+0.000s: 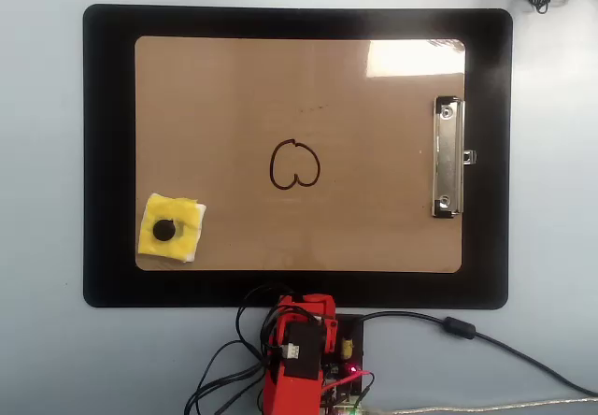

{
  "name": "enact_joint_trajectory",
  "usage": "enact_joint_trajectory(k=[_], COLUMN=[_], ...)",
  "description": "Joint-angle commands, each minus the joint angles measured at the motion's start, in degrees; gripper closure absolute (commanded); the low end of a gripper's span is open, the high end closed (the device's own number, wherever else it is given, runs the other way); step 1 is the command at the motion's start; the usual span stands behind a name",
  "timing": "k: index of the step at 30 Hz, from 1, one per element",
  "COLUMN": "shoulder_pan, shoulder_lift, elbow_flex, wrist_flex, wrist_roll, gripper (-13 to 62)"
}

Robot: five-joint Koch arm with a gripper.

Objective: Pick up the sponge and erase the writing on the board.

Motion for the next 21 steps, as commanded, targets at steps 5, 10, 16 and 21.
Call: enact_joint_trajectory(k=[5, 10, 16, 21], shoulder_pan=[0.62, 0.62, -2.46, -25.49], shoulder_lift=[2.55, 2.64, 2.29, 2.37], elbow_flex=[0.88, 0.35, -17.40, -13.10], wrist_flex=[2.46, 2.81, 0.35, -22.76], wrist_roll=[0.53, 0.44, 0.88, -0.88], gripper=[14.9, 15.0, 18.0, 18.0])
